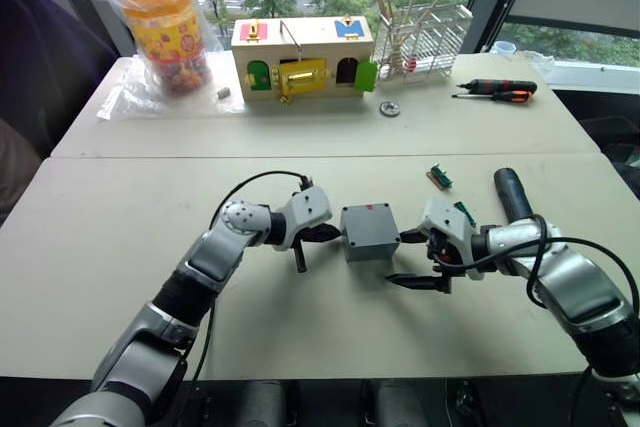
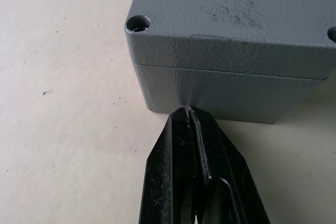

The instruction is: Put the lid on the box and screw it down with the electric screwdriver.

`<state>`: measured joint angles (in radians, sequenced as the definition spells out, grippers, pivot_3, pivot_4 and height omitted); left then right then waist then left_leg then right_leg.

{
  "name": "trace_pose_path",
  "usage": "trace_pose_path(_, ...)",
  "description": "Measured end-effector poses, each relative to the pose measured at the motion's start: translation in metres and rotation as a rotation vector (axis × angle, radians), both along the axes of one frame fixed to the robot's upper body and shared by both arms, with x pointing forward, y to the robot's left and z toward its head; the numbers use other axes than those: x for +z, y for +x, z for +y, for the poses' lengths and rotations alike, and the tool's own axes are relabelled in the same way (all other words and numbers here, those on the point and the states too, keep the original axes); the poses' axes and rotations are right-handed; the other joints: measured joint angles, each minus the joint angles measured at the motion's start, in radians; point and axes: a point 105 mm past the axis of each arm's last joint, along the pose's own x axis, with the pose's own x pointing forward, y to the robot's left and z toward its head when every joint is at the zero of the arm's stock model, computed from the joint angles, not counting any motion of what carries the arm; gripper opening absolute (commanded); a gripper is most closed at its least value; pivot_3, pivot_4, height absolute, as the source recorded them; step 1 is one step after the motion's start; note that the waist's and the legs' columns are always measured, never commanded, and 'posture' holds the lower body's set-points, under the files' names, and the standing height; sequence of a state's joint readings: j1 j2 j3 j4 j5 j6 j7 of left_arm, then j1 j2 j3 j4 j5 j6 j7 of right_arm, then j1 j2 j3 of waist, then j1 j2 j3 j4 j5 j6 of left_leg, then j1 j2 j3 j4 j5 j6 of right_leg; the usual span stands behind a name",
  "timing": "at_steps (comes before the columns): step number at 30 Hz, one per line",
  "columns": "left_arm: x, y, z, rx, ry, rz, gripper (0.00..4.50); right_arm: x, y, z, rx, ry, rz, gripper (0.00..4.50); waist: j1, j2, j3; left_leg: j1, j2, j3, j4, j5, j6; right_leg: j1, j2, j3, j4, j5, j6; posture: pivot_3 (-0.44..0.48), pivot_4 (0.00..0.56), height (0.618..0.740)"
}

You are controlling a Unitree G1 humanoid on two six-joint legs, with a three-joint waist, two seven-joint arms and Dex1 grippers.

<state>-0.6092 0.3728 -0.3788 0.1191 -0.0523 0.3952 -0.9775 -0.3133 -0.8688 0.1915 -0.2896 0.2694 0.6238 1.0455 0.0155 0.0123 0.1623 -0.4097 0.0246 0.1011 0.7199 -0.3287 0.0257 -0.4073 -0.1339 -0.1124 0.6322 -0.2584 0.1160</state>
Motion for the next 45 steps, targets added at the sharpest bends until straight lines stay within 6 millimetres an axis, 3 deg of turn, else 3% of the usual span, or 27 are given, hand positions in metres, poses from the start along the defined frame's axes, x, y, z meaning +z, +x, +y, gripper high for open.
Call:
trace_pose_path(11, 0.004, 0.004, -0.002, -0.003, -0.007, -0.012, 0.0, 0.005, -0.006, 0.0, -0.044, 0.044, 0.036, 3.86, 0.0, 0.0, 0.0, 0.0, 0.0, 0.0, 0.0, 0.0, 0.0, 0.0, 0.0, 0.0, 0.0, 0.0, 0.0, 0.0, 0.15, 0.708)
trace_pose_path(14, 0.01, 0.0, 0.001, -0.03, 0.01, -0.031, 0.0, 0.015, -0.004, -0.011, -0.101, 0.079, 0.047, 3.86, -0.001, 0.0, 0.0, 0.0, 0.0, 0.0, 0.0, 0.0, 0.0, 0.0, 0.0, 0.0, 0.0, 0.0, 0.0, 0.0, 0.15, 0.708)
trace_pose_path(19, 0.022, -0.001, 0.011, -0.014, -0.009, -0.018, 0.0, 0.049, 0.017, -0.046, -0.281, 0.188, -0.004, 3.86, -0.001, 0.0, 0.0, 0.0, 0.0, -0.001, 0.0, 0.0, 0.0, 0.0, 0.0, 0.0, 0.0, 0.0, 0.0, 0.0, 0.15, 0.708)
trace_pose_path(21, 0.038, 0.0, 0.01, 0.004, -0.12, 0.025, 0.0, 0.07, 0.046, -0.065, -0.42, 0.334, -0.08, 3.86, -0.003, -0.001, 0.0, 0.0, 0.0, 0.0, 0.001, 0.0, 0.0, 0.0, 0.0, 0.001, 0.0, 0.0, 0.0, 0.0, 0.15, 0.708)
trace_pose_path(23, 0.053, 0.0, 0.006, -0.01, -0.172, 0.011, 0.0, 0.077, 0.067, -0.085, -0.535, 0.389, -0.137, 3.86, -0.001, -0.001, 0.0, 0.0, 0.0, 0.001, 0.0, 0.0, 0.0, 0.0, 0.0, 0.0, 0.0, 0.0, 0.0, 0.0, 0.15, 0.708)
trace_pose_path(24, 0.057, 0.001, 0.006, -0.01, -0.175, -0.003, 0.0, 0.075, 0.074, -0.089, -0.564, 0.396, -0.151, 3.86, 0.0, -0.001, 0.0, 0.001, 0.0, 0.002, -0.001, 0.0, 0.0, 0.0, 0.0, 0.0, 0.0, 0.0, 0.0, 0.0, 0.15, 0.708)
trace_pose_path(25, 0.059, 0.002, 0.006, -0.008, -0.177, -0.009, 0.0, 0.068, 0.08, -0.094, -0.594, 0.392, -0.15, 3.38, -0.002, 0.0, 0.0, 0.001, -0.001, 0.002, -0.003, 0.0, 0.0, 0.0, 0.0, 0.0, 0.0, 0.0, 0.0, 0.0, 0.15, 0.708)
trace_pose_path(26, 0.059, 0.001, 0.005, -0.01, -0.181, -0.008, 0.0, 0.059, 0.084, -0.096, -0.612, 0.38, -0.139, 3.32, -0.003, 0.0, 0.0, 0.0, -0.002, 0.003, -0.003, 0.0, 0.0, 0.0, 0.001, 0.0, 0.0, 0.0, 0.0, 0.0, 0.15, 0.708)
trace_pose_path(30, 0.059, 0.001, 0.001, -0.005, -0.193, 0.001, 0.0, 0.032, 0.104, -0.102, -0.688, 0.358, -0.127, 1.81, -0.009, 0.0, 0.0, 0.0, -0.003, 0.003, -0.002, 0.0, -0.001, 0.0, 0.0, 0.0, 0.0, 0.0, 0.0, 0.0, 0.15, 0.708)
trace_pose_path(34, 0.06, -0.002, 0.001, -0.008, -0.2, 0.0, 0.0, 0.033, 0.12, -0.106, -0.7, 0.325, -0.181, 1.81, -0.009, 0.0, 0.0, 0.0, -0.001, 0.003, -0.003, 0.001, -0.001, 0.0, 0.0, 0.0, 0.0, 0.0, 0.0, 0.0, 0.15, 0.708)
trace_pose_path(42, 0.053, -0.003, 0.005, 0.019, -0.191, 0.018, 0.0, 0.018, 0.126, -0.107, -0.71, 0.318, -0.164, 1.81, -0.009, 0.0, 0.0, 0.0, -0.001, 0.003, -0.002, 0.001, -0.001, 0.0, 0.0, 0.0, 0.0, 0.0, 0.0, 0.0, 0.15, 0.708)
trace_pose_path(45, 0.053, -0.003, 0.005, 0.023, -0.192, 0.016, 0.0, 0.021, 0.129, -0.107, -0.705, 0.314, -0.176, 1.81, -0.01, 0.0, 0.0, 0.0, -0.001, 0.003, -0.002, 0.001, -0.001, 0.0, 0.0, 0.0, 0.0, 0.0, 0.0, 0.0, 0.15, 0.708)
